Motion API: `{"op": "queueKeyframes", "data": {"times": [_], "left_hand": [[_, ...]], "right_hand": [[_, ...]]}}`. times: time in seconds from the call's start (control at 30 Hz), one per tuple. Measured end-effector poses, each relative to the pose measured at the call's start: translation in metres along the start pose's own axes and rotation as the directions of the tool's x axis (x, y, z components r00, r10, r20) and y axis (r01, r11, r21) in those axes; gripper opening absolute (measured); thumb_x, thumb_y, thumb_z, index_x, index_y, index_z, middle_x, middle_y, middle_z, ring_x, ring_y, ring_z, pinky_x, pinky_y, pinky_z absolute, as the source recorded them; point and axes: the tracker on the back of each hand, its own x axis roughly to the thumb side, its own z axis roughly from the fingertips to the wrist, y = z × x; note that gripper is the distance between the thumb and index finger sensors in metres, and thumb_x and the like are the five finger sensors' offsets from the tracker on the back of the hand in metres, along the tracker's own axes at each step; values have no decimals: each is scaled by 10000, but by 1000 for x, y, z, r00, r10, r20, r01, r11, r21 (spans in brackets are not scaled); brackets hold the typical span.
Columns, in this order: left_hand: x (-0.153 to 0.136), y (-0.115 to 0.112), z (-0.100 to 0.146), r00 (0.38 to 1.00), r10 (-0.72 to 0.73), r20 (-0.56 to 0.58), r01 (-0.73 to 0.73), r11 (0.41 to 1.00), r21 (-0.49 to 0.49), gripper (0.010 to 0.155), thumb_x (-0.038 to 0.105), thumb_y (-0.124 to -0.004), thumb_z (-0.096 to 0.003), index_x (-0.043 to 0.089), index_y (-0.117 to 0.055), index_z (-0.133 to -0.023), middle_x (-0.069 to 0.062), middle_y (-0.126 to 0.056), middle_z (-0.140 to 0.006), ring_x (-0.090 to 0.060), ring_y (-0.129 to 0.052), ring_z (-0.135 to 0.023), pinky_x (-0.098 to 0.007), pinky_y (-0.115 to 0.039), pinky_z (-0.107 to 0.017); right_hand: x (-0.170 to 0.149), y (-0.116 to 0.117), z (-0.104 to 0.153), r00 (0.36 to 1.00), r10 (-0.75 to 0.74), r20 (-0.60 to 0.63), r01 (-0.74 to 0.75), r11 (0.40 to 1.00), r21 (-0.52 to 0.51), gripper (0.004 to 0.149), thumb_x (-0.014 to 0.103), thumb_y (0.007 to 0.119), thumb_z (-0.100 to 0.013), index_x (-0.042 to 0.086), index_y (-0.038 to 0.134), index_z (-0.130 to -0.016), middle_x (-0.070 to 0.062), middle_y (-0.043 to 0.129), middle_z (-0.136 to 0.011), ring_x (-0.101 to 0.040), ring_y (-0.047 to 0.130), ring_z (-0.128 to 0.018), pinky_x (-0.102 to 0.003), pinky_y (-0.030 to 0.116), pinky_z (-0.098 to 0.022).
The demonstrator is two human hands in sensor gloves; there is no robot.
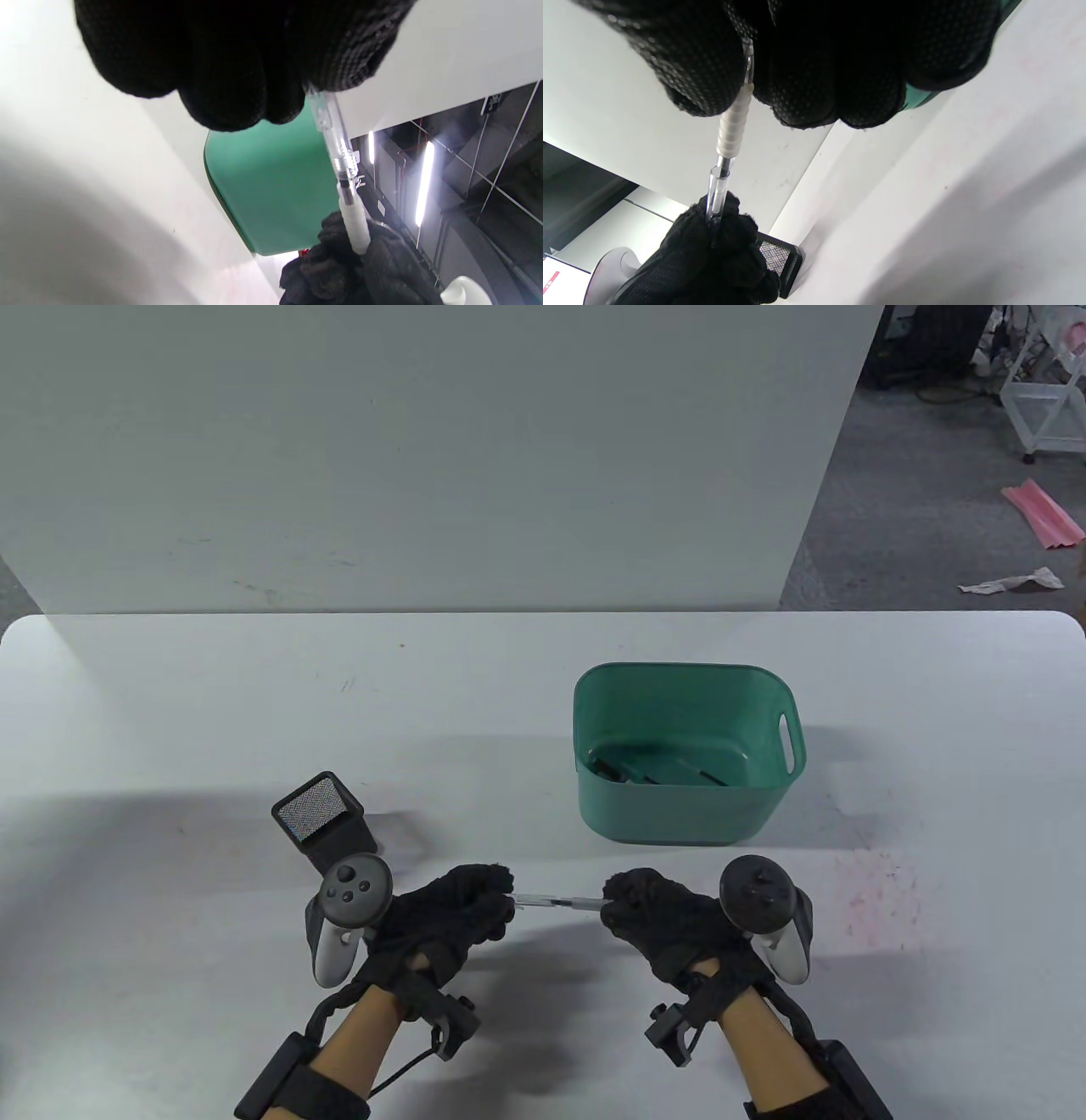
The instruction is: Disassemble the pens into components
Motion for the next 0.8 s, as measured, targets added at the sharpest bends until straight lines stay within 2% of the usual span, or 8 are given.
{"op": "queueKeyframes", "data": {"times": [0.43,0.8], "left_hand": [[-19,20,-2,994,102,-35,-101,995,21,424,395,-834,-494,315,-804,-909,-35,-988,-802,-197,-1069,-588,-515,-882,-527],[-27,22,-3,988,126,-87,-127,992,-5,432,374,-820,-499,313,-784,-925,-42,-970,-835,-215,-1058,-623,-530,-867,-537]], "right_hand": [[-5,-19,2,1000,-2,-10,1,997,-73,492,413,808,-515,110,725,-892,-96,891,-688,-353,876,-656,-528,766,-475],[-4,-17,4,996,-90,-5,89,993,-78,478,402,777,-526,92,724,-886,-95,894,-673,-350,880,-644,-525,770,-468]]}}
